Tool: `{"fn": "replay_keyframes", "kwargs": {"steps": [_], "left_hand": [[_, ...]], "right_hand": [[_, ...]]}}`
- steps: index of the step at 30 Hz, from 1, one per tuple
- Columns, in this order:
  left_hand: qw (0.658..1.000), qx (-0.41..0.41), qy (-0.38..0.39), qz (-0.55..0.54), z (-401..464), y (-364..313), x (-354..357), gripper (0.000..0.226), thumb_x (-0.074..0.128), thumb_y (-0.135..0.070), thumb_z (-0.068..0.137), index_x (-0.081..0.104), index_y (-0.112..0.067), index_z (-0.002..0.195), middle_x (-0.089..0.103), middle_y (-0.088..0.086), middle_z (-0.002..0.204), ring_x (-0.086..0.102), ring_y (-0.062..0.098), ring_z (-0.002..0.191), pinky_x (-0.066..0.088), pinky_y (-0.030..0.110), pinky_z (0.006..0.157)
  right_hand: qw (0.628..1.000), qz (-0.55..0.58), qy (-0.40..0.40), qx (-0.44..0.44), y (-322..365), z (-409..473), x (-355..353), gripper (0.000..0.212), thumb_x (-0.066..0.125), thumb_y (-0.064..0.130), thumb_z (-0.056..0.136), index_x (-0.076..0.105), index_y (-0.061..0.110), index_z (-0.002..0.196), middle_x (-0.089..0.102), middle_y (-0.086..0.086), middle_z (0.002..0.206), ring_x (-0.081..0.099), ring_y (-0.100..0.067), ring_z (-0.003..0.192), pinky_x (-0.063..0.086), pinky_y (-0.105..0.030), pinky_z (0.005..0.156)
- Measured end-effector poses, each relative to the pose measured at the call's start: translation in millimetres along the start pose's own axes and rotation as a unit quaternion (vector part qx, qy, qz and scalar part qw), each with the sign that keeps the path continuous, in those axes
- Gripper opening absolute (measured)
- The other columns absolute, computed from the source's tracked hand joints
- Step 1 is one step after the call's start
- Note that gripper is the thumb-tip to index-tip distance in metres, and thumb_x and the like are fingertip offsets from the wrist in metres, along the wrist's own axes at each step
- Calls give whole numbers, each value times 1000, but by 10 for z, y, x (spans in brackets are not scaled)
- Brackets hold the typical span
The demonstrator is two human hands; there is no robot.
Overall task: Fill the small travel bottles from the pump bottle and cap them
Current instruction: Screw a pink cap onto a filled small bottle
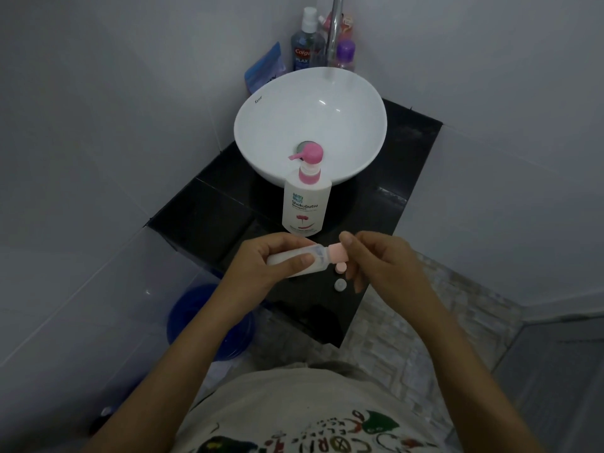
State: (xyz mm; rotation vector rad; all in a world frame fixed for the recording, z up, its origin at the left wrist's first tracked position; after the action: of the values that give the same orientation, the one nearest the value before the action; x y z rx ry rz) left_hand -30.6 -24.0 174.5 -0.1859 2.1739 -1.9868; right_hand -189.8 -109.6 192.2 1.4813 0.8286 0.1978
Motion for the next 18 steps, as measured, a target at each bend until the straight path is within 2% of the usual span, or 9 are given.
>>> {"fn": "replay_keyframes", "kwargs": {"steps": [2,3,5,7,10,12,14,16,18], "left_hand": [[1000,-3,-6,-1,3,8,-6,19,66,-12,82,70,-25,94,72,-21,87,64,-6,84,47,6,67],[1000,-5,-11,-4,3,12,-14,19,66,-11,81,70,-25,93,72,-19,87,64,-6,84,48,7,68],[1000,-10,-17,-13,7,18,-21,19,67,-11,81,71,-24,93,73,-17,87,64,-6,84,48,7,68],[1000,-13,-10,-15,8,14,-11,18,67,-11,80,71,-22,94,73,-19,88,64,-5,85,48,7,68],[1000,-16,-4,-18,2,11,5,18,67,-14,80,71,-20,96,73,-16,90,65,-4,86,48,7,68],[1000,-19,-6,-23,-5,5,9,19,68,-19,77,71,-21,95,73,-17,89,64,-4,85,47,7,68],[999,-22,-6,-25,-11,5,12,19,68,-21,76,72,-22,95,73,-19,89,64,-5,84,47,6,67],[1000,-23,-6,-18,-10,7,13,19,68,-19,78,72,-21,96,73,-17,90,64,-4,85,47,6,66],[1000,-22,-5,-16,-10,5,16,20,68,-21,77,71,-21,97,72,-18,90,64,-4,85,47,6,66]], "right_hand": [[999,17,34,-23,23,-13,-20,30,54,51,81,63,26,97,68,3,80,64,-12,59,50,-16,54],[997,22,58,-39,29,-24,-41,23,59,41,84,60,29,103,67,6,87,66,-13,69,54,-19,58],[995,16,80,-57,18,-35,-77,24,66,22,84,60,28,106,67,5,91,66,-18,77,59,-28,67],[998,20,55,-33,6,-33,-71,16,65,31,81,65,23,95,70,-2,82,66,-20,68,58,-27,63],[1000,-1,18,-9,8,-28,-52,38,52,54,77,67,21,87,69,-1,69,61,-12,51,49,-19,52],[998,38,35,-22,18,-40,-57,34,55,48,78,65,20,97,69,-3,78,63,-13,58,48,-16,53],[995,68,63,-41,25,-52,-66,30,62,39,77,63,20,100,69,-6,85,66,-20,68,54,-20,57],[997,48,52,-34,6,-48,-46,29,63,42,75,65,18,91,70,-6,77,64,-17,59,51,-18,54],[1000,13,16,-4,-19,-29,-29,40,55,56,73,66,19,81,68,-3,64,59,-11,48,48,-16,50]]}}
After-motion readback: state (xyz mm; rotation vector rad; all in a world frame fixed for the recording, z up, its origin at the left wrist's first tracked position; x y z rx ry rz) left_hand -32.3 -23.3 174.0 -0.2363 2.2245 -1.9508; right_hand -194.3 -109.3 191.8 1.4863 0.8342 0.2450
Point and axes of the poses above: each hand's wrist, its own z-axis towards the middle knuckle, its own x-axis out of the palm, y = z × x, the point moved 4 cm from there along z, towards the middle knuckle
